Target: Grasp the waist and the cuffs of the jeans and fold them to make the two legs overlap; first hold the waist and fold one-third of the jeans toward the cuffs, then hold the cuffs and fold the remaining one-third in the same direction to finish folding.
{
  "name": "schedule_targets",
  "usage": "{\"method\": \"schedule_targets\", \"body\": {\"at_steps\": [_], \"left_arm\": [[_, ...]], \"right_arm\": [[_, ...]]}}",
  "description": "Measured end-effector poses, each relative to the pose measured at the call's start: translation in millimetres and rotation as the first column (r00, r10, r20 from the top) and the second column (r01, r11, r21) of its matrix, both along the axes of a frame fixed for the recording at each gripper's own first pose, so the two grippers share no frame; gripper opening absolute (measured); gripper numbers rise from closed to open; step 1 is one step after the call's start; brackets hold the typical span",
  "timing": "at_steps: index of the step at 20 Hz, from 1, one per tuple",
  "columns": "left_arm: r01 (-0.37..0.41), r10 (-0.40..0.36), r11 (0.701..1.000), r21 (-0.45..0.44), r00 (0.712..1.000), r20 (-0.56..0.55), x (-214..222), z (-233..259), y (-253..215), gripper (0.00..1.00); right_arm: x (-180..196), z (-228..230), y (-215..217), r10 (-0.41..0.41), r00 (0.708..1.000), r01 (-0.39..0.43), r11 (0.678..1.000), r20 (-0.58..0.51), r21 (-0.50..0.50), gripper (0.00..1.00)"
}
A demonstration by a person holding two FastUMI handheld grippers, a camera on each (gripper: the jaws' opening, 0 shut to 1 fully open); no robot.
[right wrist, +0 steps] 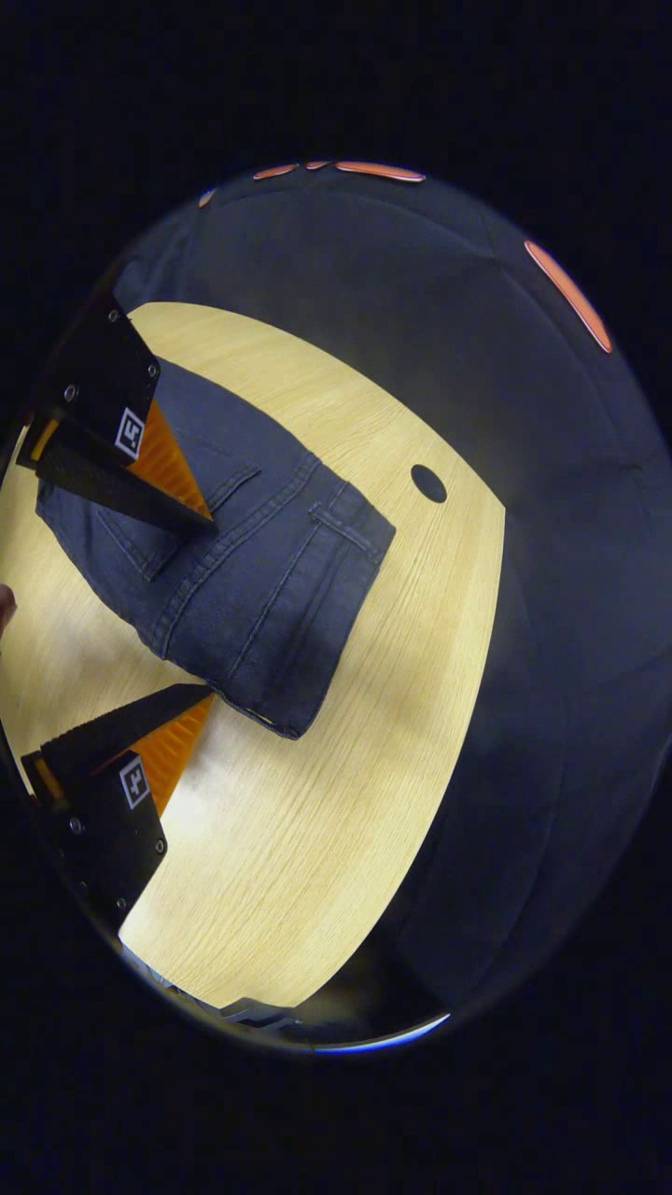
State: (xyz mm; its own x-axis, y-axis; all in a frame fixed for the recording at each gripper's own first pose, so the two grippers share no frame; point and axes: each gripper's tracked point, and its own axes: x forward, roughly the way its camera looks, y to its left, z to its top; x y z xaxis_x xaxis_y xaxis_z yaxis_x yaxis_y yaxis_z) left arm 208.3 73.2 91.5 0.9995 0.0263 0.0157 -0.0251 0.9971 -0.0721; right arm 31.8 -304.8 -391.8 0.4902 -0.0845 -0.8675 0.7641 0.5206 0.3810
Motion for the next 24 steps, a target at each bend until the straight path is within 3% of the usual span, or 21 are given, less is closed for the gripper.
{"method": "schedule_targets", "body": {"at_steps": [5, 6, 7, 8, 9, 10, 11, 13, 16, 24], "left_arm": [[0.026, -0.026, 1.0, -0.018, 0.999, 0.027, -40.4, 18.2, -17.3, 0.97], [0.034, -0.033, 0.999, -0.018, 0.999, 0.025, -46.8, 18.1, -23.0, 0.94], [0.04, -0.04, 0.999, -0.017, 0.999, 0.011, -53.4, 14.1, -28.5, 0.95], [0.05, -0.05, 0.999, -0.014, 0.999, 0.004, -58.0, 9.6, -33.7, 0.95], [0.057, -0.057, 0.998, -0.016, 0.998, -0.011, -61.3, 6.5, -39.4, 0.94], [0.064, -0.064, 0.998, -0.02, 0.998, -0.016, -64.3, 5.7, -44.1, 0.95], [0.078, -0.079, 0.997, -0.026, 0.996, -0.028, -67.6, 2.4, -50.7, 0.97], [0.096, -0.096, 0.995, -0.011, 0.995, -0.034, -74.7, -1.0, -60.7, 0.98], [0.128, -0.128, 0.992, 0.012, 0.991, -0.032, -84.6, 0.7, -76.1, 0.95], [0.173, -0.173, 0.985, 0.012, 0.985, -0.015, -92.3, 3.9, -86.0, 0.96]], "right_arm": [[2.3, -7.3, -3.6, 0.008, 1.0, -0.008, 1.0, 0.007, -0.019, 0.96], [3.4, -7.4, -2.7, 0.012, 1.0, -0.012, 1.0, 0.014, -0.022, 0.9], [5.3, -8.7, 0.7, 0.022, 1.0, -0.022, 1.0, 0.022, -0.017, 0.78], [7.2, -8.7, -1.3, 0.013, 0.999, -0.012, 0.999, 0.03, -0.032, 0.59], [10.2, -10.4, 1.7, 0.013, 0.999, -0.012, 1.0, 0.035, -0.028, 0.54], [12.2, -9.3, -0.3, -0.001, 0.999, 0.003, 0.999, 0.042, -0.039, 0.39], [13.0, -9.1, 0.4, 0.003, 0.999, -0.001, 0.999, 0.047, -0.039, 0.37], [12.9, 1.3, 3.7, -0.027, 0.998, 0.028, 0.999, 0.063, -0.021, 0.21], [17.8, 10.5, 0.6, -0.049, 0.994, 0.053, 0.998, 0.102, -0.039, 0.2], [24.7, 22.4, -10.4, 0.077, 0.98, -0.034, 0.974, 0.182, -0.226, 0.2]]}}
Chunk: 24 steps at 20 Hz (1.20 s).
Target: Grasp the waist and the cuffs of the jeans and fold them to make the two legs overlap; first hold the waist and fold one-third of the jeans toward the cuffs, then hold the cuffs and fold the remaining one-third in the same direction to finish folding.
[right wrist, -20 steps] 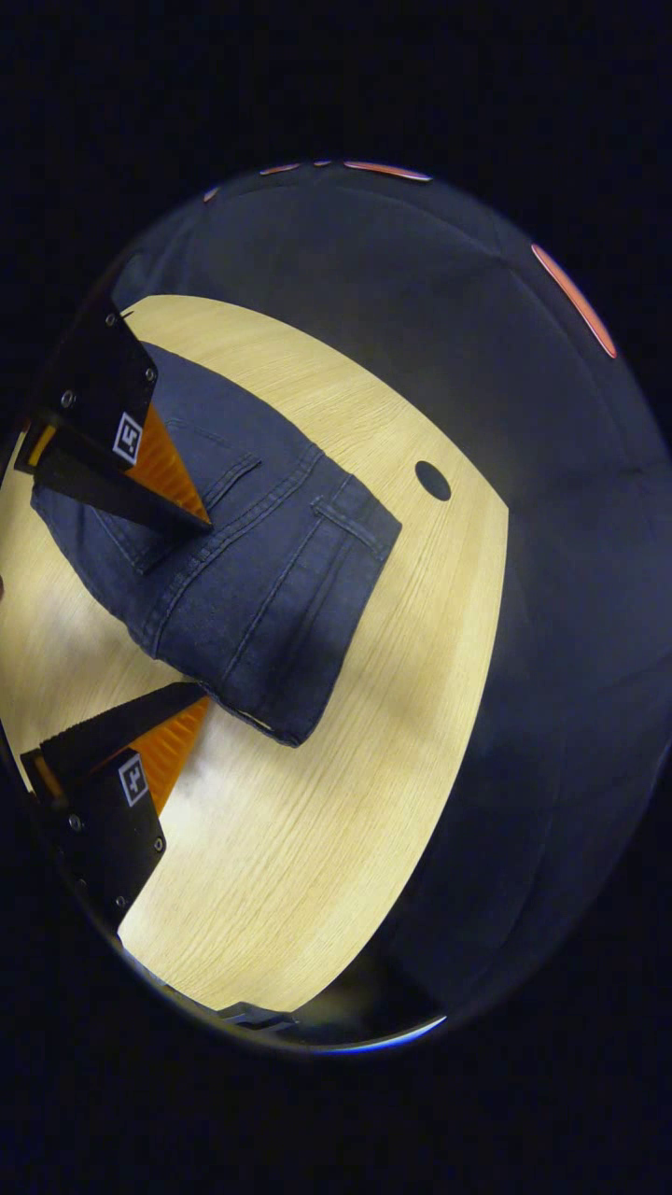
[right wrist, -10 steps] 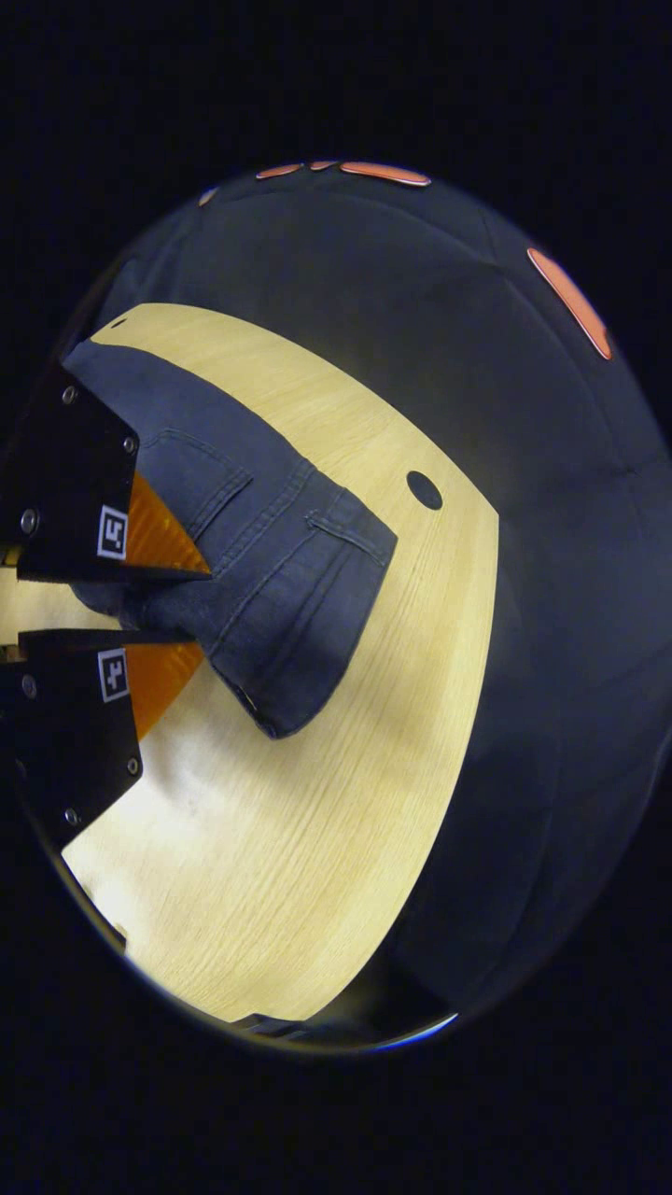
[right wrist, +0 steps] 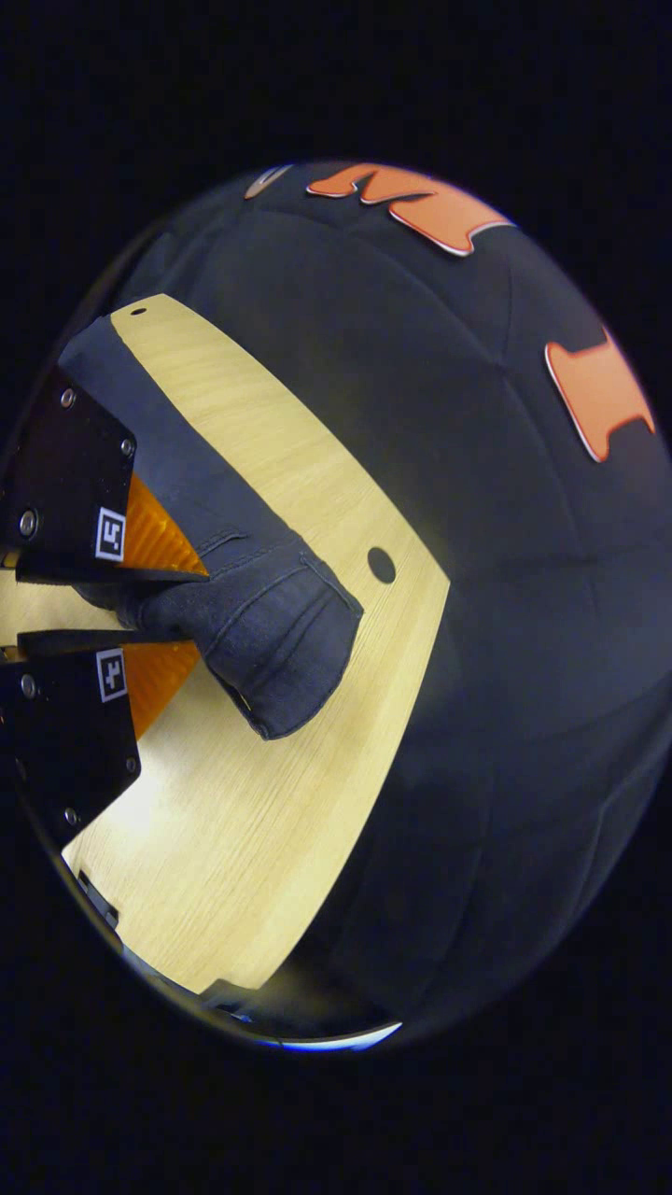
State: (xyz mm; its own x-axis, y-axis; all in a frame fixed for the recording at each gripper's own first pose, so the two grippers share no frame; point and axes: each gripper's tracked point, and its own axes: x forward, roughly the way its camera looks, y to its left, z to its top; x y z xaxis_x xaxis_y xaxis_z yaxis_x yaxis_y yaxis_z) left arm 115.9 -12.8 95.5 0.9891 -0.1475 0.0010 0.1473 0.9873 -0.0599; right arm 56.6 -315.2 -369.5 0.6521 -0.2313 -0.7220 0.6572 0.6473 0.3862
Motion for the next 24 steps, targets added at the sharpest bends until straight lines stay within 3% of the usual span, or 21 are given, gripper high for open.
{"method": "schedule_targets", "body": {"at_steps": [6, 10, 16, 20, 24], "left_arm": [[-0.013, 0.011, 0.999, 0.05, 0.999, 0.036, -8.6, 3.3, 8.8, 0.96], [-0.012, 0.011, 0.999, 0.05, 1.0, 0.022, -13.5, -6.1, 13.8, 0.96], [-0.059, 0.06, 0.997, 0.046, 0.998, -0.015, -14.1, -21.2, 44.3, 0.95], [-0.094, 0.095, 0.995, 0.04, 0.995, -0.038, -15.3, -30.1, 63.8, 0.95], [-0.128, 0.13, 0.991, 0.036, 0.99, -0.057, -13.5, -38.2, 84.8, 0.96]], "right_arm": [[8.0, 11.2, -3.3, 0.129, 0.991, -0.119, 0.975, 0.046, -0.187, 0.19], [13.3, 11.3, -6.0, 0.239, 0.97, -0.216, 0.929, 0.042, -0.302, 0.19], [18.7, 15.8, -1.3, 0.347, 0.936, -0.311, 0.89, 0.051, -0.334, 0.2], [22.2, 16.6, 1.2, 0.46, 0.887, -0.416, 0.831, 0.034, -0.37, 0.2], [22.3, 13.2, 3.6, 0.534, 0.845, -0.496, 0.791, 0.008, -0.357, 0.2]]}}
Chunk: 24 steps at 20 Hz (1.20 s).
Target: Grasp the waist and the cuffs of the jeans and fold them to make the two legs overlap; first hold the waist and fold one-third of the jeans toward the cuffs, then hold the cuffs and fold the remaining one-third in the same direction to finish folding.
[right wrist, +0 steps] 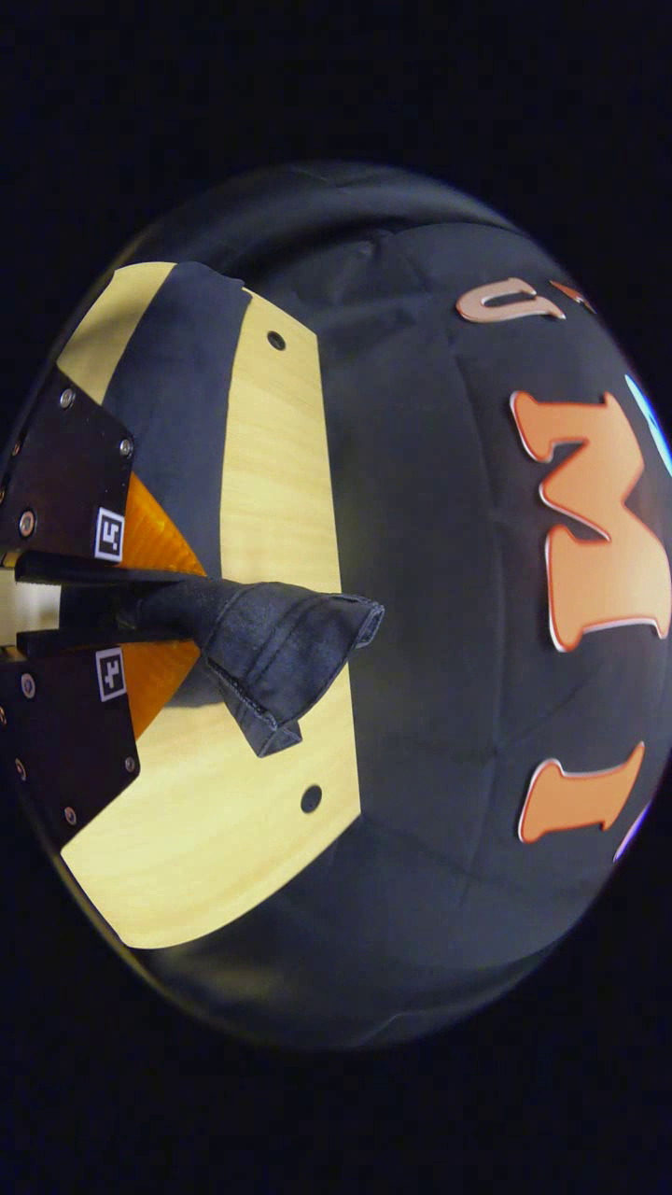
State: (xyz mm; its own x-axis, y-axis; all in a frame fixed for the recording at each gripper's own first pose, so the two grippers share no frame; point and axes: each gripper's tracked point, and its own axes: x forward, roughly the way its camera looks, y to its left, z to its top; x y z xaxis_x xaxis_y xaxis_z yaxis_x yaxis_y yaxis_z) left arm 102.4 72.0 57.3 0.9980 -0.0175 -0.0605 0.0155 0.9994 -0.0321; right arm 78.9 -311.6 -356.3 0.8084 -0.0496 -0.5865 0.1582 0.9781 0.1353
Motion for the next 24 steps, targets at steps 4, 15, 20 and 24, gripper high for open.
{"method": "schedule_targets", "body": {"at_steps": [4, 15, 20, 24], "left_arm": [[-0.03, 0.03, 1.0, 0.002, 0.999, -0.011, -0.8, -3.5, 16.9, 0.96], [-0.068, 0.069, 0.998, 0.01, 0.995, -0.078, -4.1, -29.9, 46.3, 0.96], [-0.093, 0.093, 0.996, 0.007, 0.988, -0.12, -8.3, -45.8, 62.1, 0.96], [-0.112, 0.11, 0.994, -0.01, 0.983, -0.145, -4.8, -57.6, 76.1, 0.95]], "right_arm": [[-1.2, 2.6, 5.4, 0.072, 0.997, -0.071, 0.997, -0.018, 0.01, 0.19], [-16.7, -34.5, 17.4, 0.195, 0.968, -0.201, 0.979, -0.158, -0.025, 0.19], [-43.5, -64.1, 72.7, 0.294, 0.926, -0.272, 0.954, -0.236, 0.122, 0.55], [-48.4, -55.4, 101.2, 0.358, 0.912, -0.329, 0.93, -0.199, 0.162, 0.83]]}}
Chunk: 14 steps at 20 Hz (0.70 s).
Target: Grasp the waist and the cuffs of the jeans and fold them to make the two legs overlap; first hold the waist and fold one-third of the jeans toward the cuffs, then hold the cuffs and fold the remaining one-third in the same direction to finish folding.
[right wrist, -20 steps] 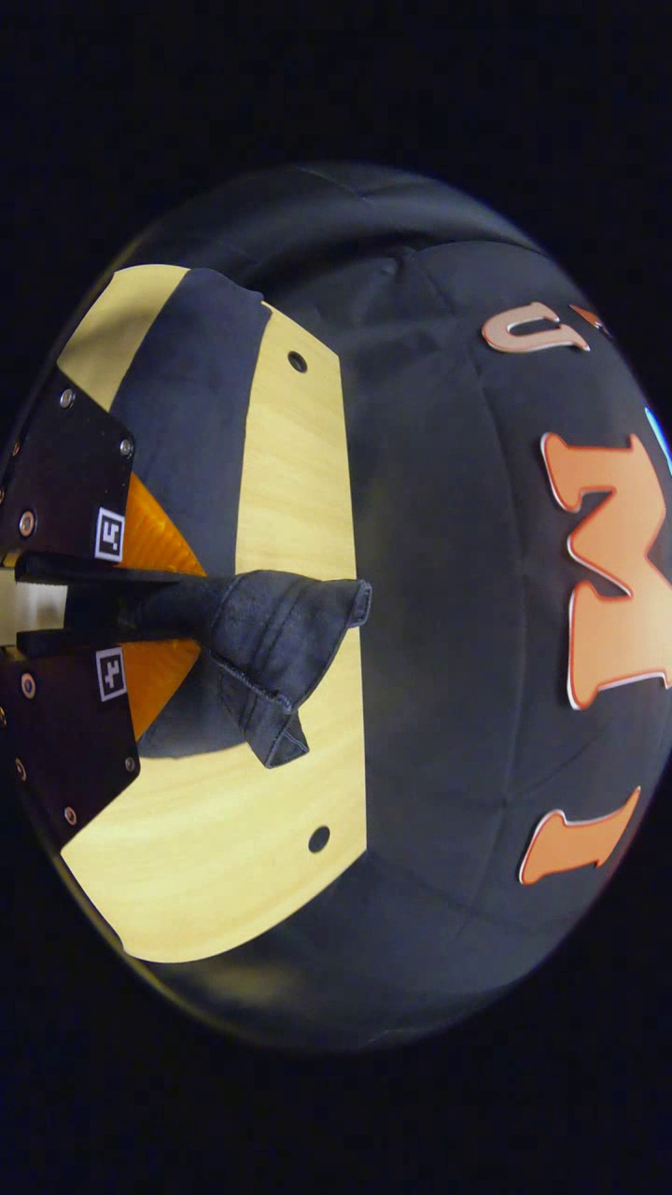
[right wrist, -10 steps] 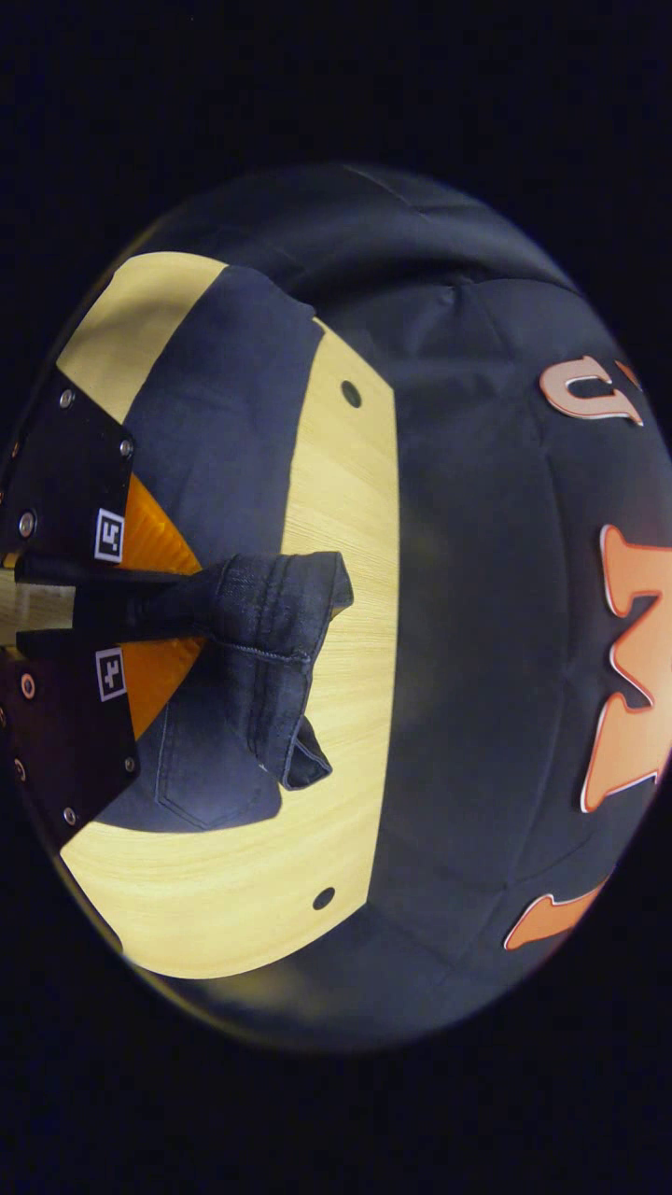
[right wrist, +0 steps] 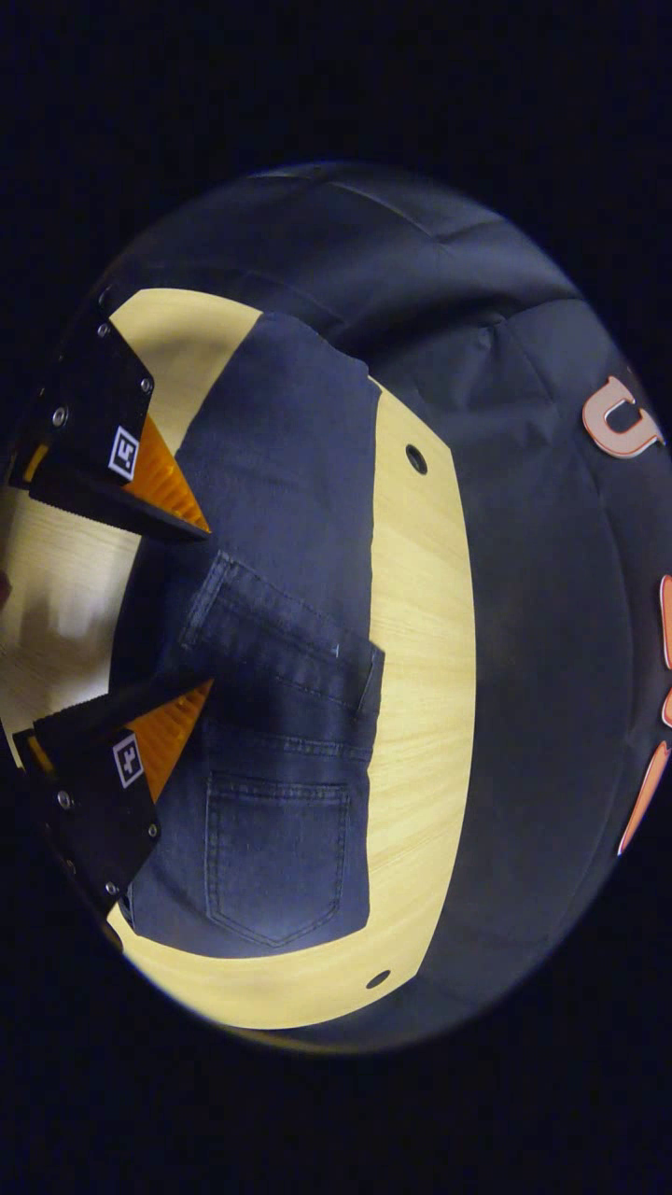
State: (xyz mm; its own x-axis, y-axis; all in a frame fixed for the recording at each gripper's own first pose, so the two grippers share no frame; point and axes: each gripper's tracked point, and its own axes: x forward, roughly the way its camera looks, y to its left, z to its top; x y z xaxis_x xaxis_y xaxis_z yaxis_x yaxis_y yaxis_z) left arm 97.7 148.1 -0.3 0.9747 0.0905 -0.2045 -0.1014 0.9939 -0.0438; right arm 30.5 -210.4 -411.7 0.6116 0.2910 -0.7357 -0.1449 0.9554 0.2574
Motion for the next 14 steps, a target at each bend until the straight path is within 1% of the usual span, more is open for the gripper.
{"method": "schedule_targets", "body": {"at_steps": [1, 2, 4, 7, 9, 11, 13, 14], "left_arm": [[-0.004, 0.004, 1.0, -0.013, 1.0, -0.014, 1.5, -7.0, 2.9, 0.96], [-0.008, 0.007, 1.0, -0.029, 0.999, -0.032, 4.4, -15.3, 6.5, 0.96], [-0.025, 0.018, 0.997, -0.068, 0.994, -0.112, 11.1, -40.7, 16.4, 0.96], [-0.079, 0.038, 0.986, -0.144, 0.962, -0.27, 25.6, -95.4, 35.1, 0.96], [-0.127, 0.054, 0.975, -0.182, 0.931, -0.36, 36.1, -121.5, 43.9, 0.98], [-0.157, 0.046, 0.964, -0.216, 0.894, -0.446, 45.8, -147.5, 46.5, 0.98], [-0.186, 0.02, 0.948, -0.257, 0.843, -0.537, 51.9, -173.1, 46.7, 0.98], [-0.21, 0.002, 0.935, -0.284, 0.807, -0.59, 50.7, -189.2, 47.3, 0.98]], "right_arm": [[-1.1, 2.2, 0.7, 0.004, 1.0, -0.004, 1.0, 0.002, 0.001, 0.84], [-4.3, 6.8, 1.7, 0.011, 1.0, -0.011, 1.0, 0.004, 0.013, 0.88], [-3.2, 20.6, -4.9, 0.003, 0.999, -0.004, 1.0, 0.034, 0.017, 0.89], [4.5, 44.7, -21.3, -0.042, 0.993, 0.041, 0.999, 0.106, 0.009, 0.92], [9.7, 61.4, -37.2, -0.076, 0.983, 0.079, 0.997, 0.164, -0.011, 0.93], [11.2, 76.8, -56.7, -0.104, 0.972, 0.114, 0.993, 0.209, -0.038, 0.95], [5.7, 92.8, -77.1, -0.135, 0.96, 0.153, 0.987, 0.247, -0.056, 0.96], [4.2, 99.4, -86.7, -0.152, 0.952, 0.175, 0.982, 0.265, -0.065, 0.96]]}}
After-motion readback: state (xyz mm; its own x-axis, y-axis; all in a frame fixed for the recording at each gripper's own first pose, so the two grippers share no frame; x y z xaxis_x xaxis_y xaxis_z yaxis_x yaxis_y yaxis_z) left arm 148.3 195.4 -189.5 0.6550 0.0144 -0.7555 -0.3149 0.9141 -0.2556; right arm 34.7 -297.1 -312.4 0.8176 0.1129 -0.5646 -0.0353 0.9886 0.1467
